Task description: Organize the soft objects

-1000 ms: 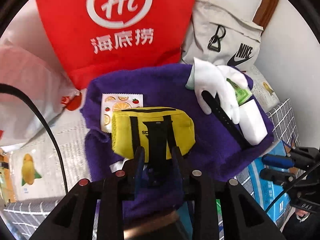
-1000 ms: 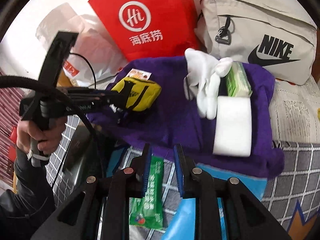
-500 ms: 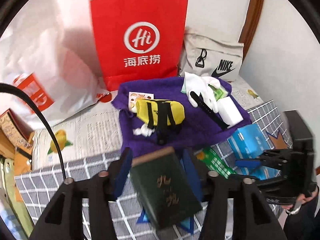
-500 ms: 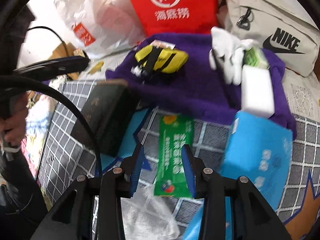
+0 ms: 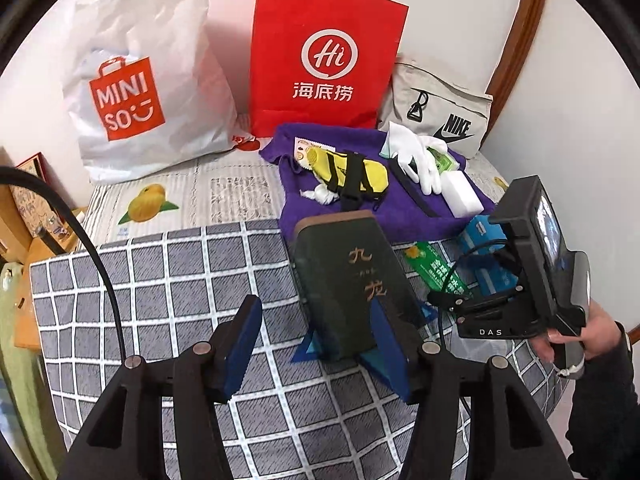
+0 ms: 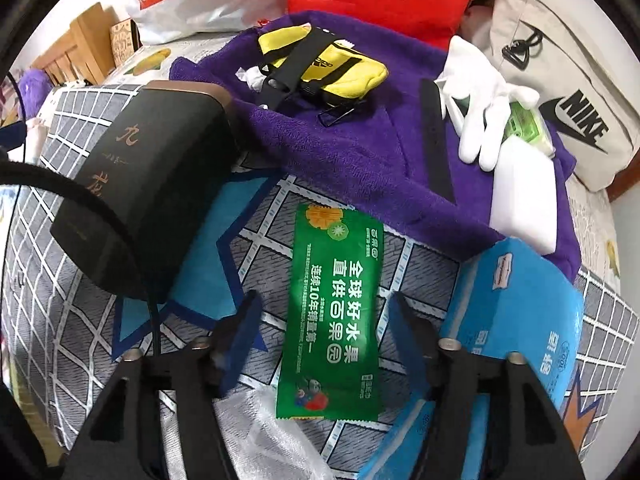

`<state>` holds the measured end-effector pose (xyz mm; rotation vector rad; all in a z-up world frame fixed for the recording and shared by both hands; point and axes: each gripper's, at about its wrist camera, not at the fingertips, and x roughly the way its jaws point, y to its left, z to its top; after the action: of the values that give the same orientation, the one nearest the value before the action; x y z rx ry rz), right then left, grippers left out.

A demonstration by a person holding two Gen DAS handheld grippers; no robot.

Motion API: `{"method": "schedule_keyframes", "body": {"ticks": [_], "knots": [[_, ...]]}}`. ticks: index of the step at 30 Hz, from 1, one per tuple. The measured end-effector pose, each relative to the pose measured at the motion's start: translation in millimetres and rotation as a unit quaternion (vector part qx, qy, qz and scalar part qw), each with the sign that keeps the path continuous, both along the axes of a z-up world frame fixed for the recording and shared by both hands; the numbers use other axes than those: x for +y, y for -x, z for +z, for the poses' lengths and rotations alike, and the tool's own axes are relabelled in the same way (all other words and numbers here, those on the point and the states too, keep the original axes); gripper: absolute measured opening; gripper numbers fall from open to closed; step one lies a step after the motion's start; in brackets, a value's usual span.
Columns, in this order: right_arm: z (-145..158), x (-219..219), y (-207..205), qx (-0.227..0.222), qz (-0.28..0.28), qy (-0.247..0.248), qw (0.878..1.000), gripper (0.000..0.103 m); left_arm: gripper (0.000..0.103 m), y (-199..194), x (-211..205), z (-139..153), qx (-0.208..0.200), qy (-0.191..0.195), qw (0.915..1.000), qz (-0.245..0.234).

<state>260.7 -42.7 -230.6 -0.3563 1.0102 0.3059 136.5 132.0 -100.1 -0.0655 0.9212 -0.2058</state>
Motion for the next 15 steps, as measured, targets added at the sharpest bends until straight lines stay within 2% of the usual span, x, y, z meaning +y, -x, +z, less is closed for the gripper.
{"method": "schedule_keyframes", "body": {"ticks": [4,8,9,11,12,14,15], "knots": [[-13.5,3.0,-6.4,-0.009,-0.011,0.031,0.999,0.08,0.054,4.2,7.6,-3.9,0.002,0.014,0.9999,0.002],[-13.5,-1.1,-10.3,0.002,-0.009,0.014,1.0,0.077,0.054,11.0,13.8,-6.1,0.0,0.028,0.9996,0.003],[-13.3,-0.7,-10.3,0.003,-0.007,0.015,1.0,0.071,0.054,12.5,14.8,-6.3,0.0,0.031,0.9995,0.002],[-11.0,1.2,-13.9,0.005,-0.005,0.012,1.0,0.048,0.054,14.8,16.2,-7.2,0.001,0.035,0.9994,0.002],[-9.0,2.0,-13.8,0.006,-0.003,0.009,1.0,0.031,0.054,15.3,16.7,-7.8,0.001,0.036,0.9994,0.002],[-7.0,1.9,-16.8,0.039,0.004,-0.029,0.999,0.031,0.054,16.7,16.5,-9.2,0.003,0.037,0.9993,0.001],[-5.6,3.8,-17.1,0.039,0.007,-0.033,0.999,0.03,0.054,16.9,16.2,-9.8,0.004,0.038,0.9993,0.0]]}}
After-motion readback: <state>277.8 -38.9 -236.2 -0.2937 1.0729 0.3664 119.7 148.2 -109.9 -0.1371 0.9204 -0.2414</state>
